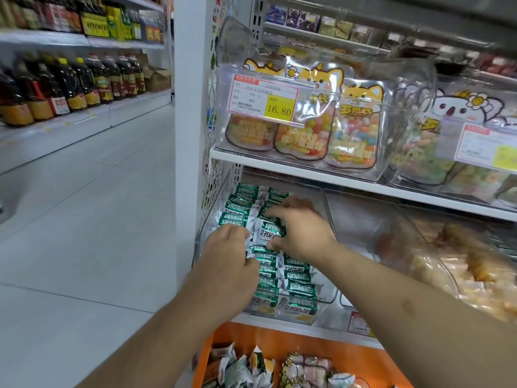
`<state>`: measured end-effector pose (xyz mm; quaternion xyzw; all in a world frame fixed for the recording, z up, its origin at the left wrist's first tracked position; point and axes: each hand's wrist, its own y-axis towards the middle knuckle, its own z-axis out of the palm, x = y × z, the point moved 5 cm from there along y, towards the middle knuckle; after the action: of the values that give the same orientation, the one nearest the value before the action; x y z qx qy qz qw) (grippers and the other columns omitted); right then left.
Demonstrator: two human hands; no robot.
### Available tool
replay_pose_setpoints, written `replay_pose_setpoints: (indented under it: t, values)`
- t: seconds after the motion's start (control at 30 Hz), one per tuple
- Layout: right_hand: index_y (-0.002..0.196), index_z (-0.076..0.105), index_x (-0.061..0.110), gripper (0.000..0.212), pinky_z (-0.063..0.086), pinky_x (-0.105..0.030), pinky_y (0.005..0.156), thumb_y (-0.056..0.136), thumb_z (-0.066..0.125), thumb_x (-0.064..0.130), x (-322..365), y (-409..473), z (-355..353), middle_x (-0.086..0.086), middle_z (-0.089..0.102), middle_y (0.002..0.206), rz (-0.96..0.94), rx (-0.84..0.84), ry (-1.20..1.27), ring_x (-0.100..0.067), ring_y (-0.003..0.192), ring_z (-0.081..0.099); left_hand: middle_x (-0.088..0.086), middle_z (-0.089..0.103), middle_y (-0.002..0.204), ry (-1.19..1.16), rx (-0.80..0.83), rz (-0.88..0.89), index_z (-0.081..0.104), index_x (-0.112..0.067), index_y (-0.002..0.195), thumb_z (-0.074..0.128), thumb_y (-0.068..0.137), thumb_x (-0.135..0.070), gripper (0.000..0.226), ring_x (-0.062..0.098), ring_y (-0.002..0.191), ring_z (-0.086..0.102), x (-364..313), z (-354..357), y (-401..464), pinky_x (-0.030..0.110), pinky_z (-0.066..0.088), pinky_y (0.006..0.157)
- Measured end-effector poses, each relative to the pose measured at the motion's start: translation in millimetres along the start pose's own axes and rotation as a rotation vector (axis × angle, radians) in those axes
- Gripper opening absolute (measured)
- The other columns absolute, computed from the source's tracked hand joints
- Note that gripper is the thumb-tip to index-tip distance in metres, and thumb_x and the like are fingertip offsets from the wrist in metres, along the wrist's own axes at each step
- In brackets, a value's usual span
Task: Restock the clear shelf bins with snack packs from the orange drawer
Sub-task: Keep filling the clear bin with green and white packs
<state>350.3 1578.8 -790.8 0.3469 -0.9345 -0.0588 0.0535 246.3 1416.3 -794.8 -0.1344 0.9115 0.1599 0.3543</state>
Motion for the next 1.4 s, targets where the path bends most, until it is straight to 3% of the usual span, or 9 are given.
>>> replay_pose_setpoints:
  t: [0.1,0.2,0.3,0.4,0.5,0.8,1.1,1.27,1.4]
  values:
    - [0.144,0.049,0.044,0.08,0.051,-0.043,0.101,0.075,0.087,0.058,0.2,2.4,1.8,0.004,0.046,0.136,0.024,0.012,-0.007,-0.023,0.131,0.038,-0.014,0.039,0.148,0.001,-0.002,-0.004,0.042,-0.027,0.148,0.053,0.105,-0.024,0.045,-0.003,0.123,0.03,0.5,0.8,-0.2,0.02,0.028,0.102]
    - [0.153,0.037,0.031,0.105,0.049,-0.047,0.107,0.068,0.089,0.064,-6.9,4.0,4.3,0.0,0.037,0.145,0.121,0.02,0.075,-0.025,0.137,0.034,-0.015,0.04,0.147,0.001,-0.006,-0.006,0.044,-0.027,0.147,0.053,0.104,-0.024,0.044,-0.003,0.122,0.031,1.0,1.1,0.4,0.019,0.029,0.101]
    - [0.163,0.018,0.018,0.132,0.038,-0.044,0.121,0.064,0.09,0.067,-11.8,8.5,8.7,-0.001,0.019,0.163,0.16,0.072,0.13,-0.028,0.151,0.02,-0.015,0.04,0.145,0.004,-0.005,-0.004,0.043,-0.028,0.146,0.053,0.104,-0.025,0.043,-0.004,0.121,0.03,1.6,1.2,0.7,0.019,0.028,0.1]
    - [0.168,0.0,0.018,0.148,0.021,-0.038,0.129,0.062,0.094,0.063,-15.2,17.2,11.1,0.001,0.0,0.175,0.191,0.17,0.206,-0.024,0.161,0.003,-0.016,0.041,0.144,0.006,-0.002,-0.005,0.044,-0.029,0.145,0.053,0.104,-0.026,0.043,-0.003,0.122,0.032,3.3,2.1,1.2,0.021,0.03,0.1]
    - [0.168,-0.003,0.021,0.148,0.013,-0.035,0.13,0.064,0.095,0.058,-17.6,25.9,13.6,0.003,-0.005,0.176,0.228,0.275,0.263,-0.019,0.162,-0.001,-0.017,0.041,0.142,0.007,-0.002,-0.01,0.045,-0.029,0.144,0.053,0.103,-0.026,0.042,-0.001,0.124,0.035,5.1,1.9,1.3,0.023,0.034,0.101]
    - [0.168,-0.004,0.029,0.138,0.007,-0.037,0.128,0.071,0.09,0.059,-20.1,37.6,17.2,0.01,-0.012,0.175,0.196,0.403,0.227,-0.016,0.162,-0.006,-0.016,0.042,0.14,0.004,0.001,-0.025,0.045,-0.03,0.142,0.053,0.104,-0.029,0.039,0.003,0.125,0.041,5.7,2.3,2.2,0.028,0.043,0.105]
    - [0.168,-0.001,0.029,0.144,0.015,-0.042,0.131,0.064,0.093,0.063,-23.2,32.9,17.8,0.005,-0.009,0.176,0.189,0.29,0.224,-0.022,0.162,-0.003,-0.017,0.041,0.14,-0.007,0.003,-0.03,0.045,-0.032,0.142,0.053,0.104,-0.028,0.039,0.002,0.124,0.041,4.8,2.3,1.6,0.028,0.042,0.105]
    - [0.166,-0.014,0.023,0.143,0.011,-0.038,0.131,0.074,0.092,0.05,-20.4,21.0,26.6,0.004,-0.024,0.173,0.258,0.316,0.357,-0.022,0.162,-0.01,-0.017,0.041,0.139,0.002,0.004,-0.012,0.045,-0.031,0.142,0.052,0.105,-0.028,0.038,0.001,0.125,0.038,4.4,2.7,1.1,0.026,0.04,0.105]
    - [0.164,-0.022,0.019,0.145,0.02,-0.034,0.125,0.077,0.093,0.037,-23.8,21.4,28.2,0.0,-0.021,0.174,0.338,0.308,0.453,-0.023,0.162,-0.001,-0.018,0.04,0.139,0.0,0.008,-0.011,0.044,-0.031,0.143,0.051,0.105,-0.028,0.038,0.0,0.124,0.038,5.5,2.8,0.4,0.024,0.038,0.103]
